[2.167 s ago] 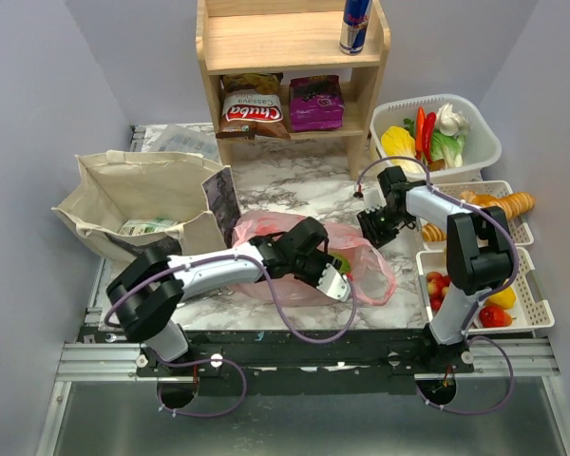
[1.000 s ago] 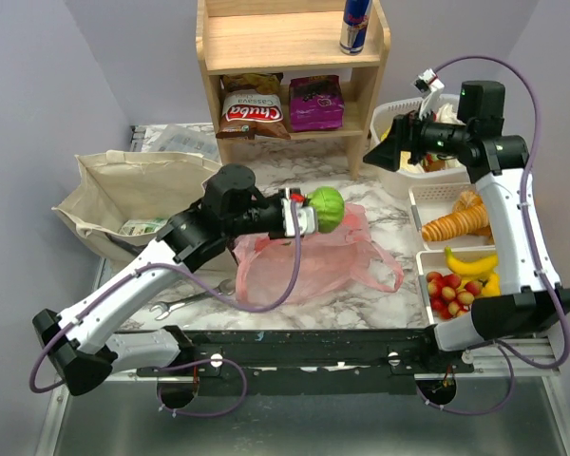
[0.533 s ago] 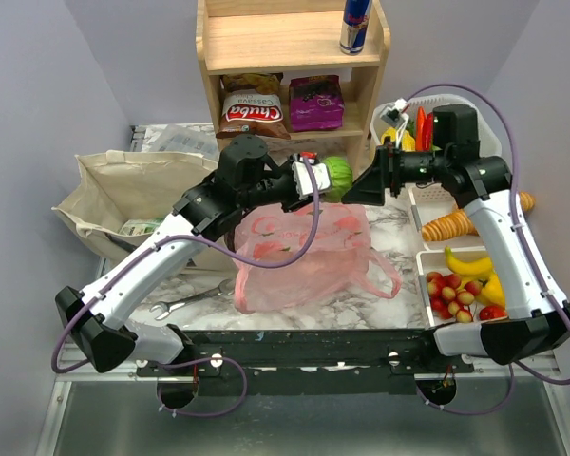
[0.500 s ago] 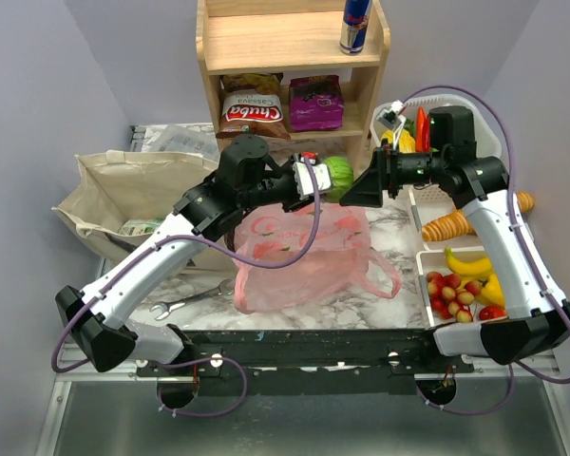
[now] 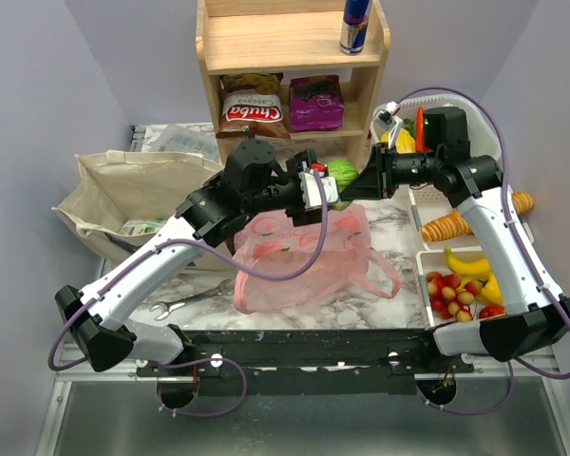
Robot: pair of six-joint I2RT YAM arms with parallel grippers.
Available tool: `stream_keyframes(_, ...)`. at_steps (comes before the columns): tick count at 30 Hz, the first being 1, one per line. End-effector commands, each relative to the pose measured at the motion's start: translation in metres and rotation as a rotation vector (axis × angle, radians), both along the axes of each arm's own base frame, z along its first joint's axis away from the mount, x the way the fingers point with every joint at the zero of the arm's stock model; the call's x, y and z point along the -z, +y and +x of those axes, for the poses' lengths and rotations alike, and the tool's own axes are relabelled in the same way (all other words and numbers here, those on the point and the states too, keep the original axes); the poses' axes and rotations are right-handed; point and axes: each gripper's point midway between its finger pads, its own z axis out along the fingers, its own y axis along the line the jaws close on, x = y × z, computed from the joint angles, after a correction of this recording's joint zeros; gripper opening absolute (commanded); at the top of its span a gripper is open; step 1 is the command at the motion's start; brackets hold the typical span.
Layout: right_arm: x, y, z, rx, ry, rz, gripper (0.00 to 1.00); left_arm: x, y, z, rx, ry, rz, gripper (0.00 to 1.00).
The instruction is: Untie the knot of the grocery bags and take out the mixed food
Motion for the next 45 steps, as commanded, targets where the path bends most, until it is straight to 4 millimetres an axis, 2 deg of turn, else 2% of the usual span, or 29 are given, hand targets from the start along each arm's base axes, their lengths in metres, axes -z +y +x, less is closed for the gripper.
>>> stream_keyframes(1,-0.013,-0.012,0.014,0.038,-0.069,0.018,0.09,-0.009,0.003,-0.03,0.076,0.089,-0.052,0.88)
stream_keyframes(2,-0.014,-0.02,0.019,0.061,-0.061,0.018,0.04,-0.009,0.008,-0.032,0.074,0.101,-0.062,0.97)
stream_keyframes(3,-0.013,-0.03,0.025,0.09,-0.053,0.019,0.01,-0.008,0.013,-0.031,0.064,0.109,-0.067,0.99)
stream_keyframes(6,-0.014,-0.069,0.044,0.187,-0.032,0.038,0.01,-0.005,0.025,-0.033,0.043,0.131,-0.056,0.99)
stream_keyframes(8,-0.013,-0.105,0.061,0.286,-0.022,0.035,0.01,0.003,0.033,-0.034,0.034,0.151,-0.024,0.98)
stream_keyframes(10,-0.008,-0.148,0.081,0.41,-0.023,0.018,0.01,0.019,0.039,-0.038,0.045,0.155,0.049,0.99)
stream_keyframes(13,0.008,-0.212,0.127,0.637,-0.054,-0.088,0.01,0.043,0.045,-0.041,0.052,0.191,0.134,0.98)
stream_keyframes(16,0.021,-0.254,0.176,0.796,-0.114,-0.194,0.01,0.052,0.047,-0.045,0.063,0.218,0.164,0.99)
stream_keyframes(20,0.043,-0.298,0.238,0.944,-0.152,-0.264,0.01,0.039,0.054,-0.047,0.051,0.25,0.13,0.99)
stream_keyframes(23,0.064,-0.319,0.269,0.99,-0.14,-0.315,0.04,0.012,0.076,-0.042,0.022,0.371,0.029,0.98)
stream_keyframes(24,0.078,-0.325,0.277,0.996,-0.124,-0.339,0.05,0.004,0.084,-0.039,0.004,0.402,0.005,0.99)
stream_keyframes(26,0.096,-0.334,0.289,1.009,-0.108,-0.377,0.13,-0.012,0.106,-0.03,-0.061,0.427,-0.037,0.98)
stream_keyframes(27,0.105,-0.338,0.293,1.01,-0.098,-0.4,0.18,-0.019,0.116,-0.029,-0.099,0.415,-0.047,0.99)
stream_keyframes(29,0.117,-0.343,0.297,1.017,-0.072,-0.431,0.44,-0.026,0.138,-0.02,-0.22,0.392,-0.071,0.98)
stream_keyframes(30,0.121,-0.345,0.297,1.023,-0.058,-0.44,0.56,-0.027,0.151,-0.016,-0.281,0.382,-0.081,0.98)
stream_keyframes(32,0.121,-0.346,0.294,1.026,-0.053,-0.45,0.72,-0.027,0.182,-0.008,-0.417,0.362,-0.106,0.97)
stream_keyframes(35,0.104,-0.343,0.286,1.017,-0.094,-0.451,0.86,-0.022,0.236,0.002,-0.638,0.355,-0.131,0.91)
stream_keyframes(39,0.067,-0.325,0.274,0.96,-0.204,-0.48,1.0,0.002,0.293,-0.004,-0.854,0.36,-0.061,0.91)
stream_keyframes(41,0.048,-0.3,0.267,0.877,-0.256,-0.48,0.99,0.017,0.315,-0.009,-0.931,0.364,-0.016,0.89)
stream_keyframes(42,0.042,-0.28,0.263,0.82,-0.273,-0.476,0.98,0.024,0.325,-0.011,-0.963,0.365,0.008,0.86)
stream_keyframes(44,0.024,-0.23,0.248,0.682,-0.309,-0.418,0.96,0.033,0.34,-0.014,-1.016,0.368,0.038,0.82)
stream_keyframes(45,0.012,-0.199,0.237,0.604,-0.325,-0.371,0.96,0.036,0.344,-0.015,-1.028,0.375,0.048,0.8)
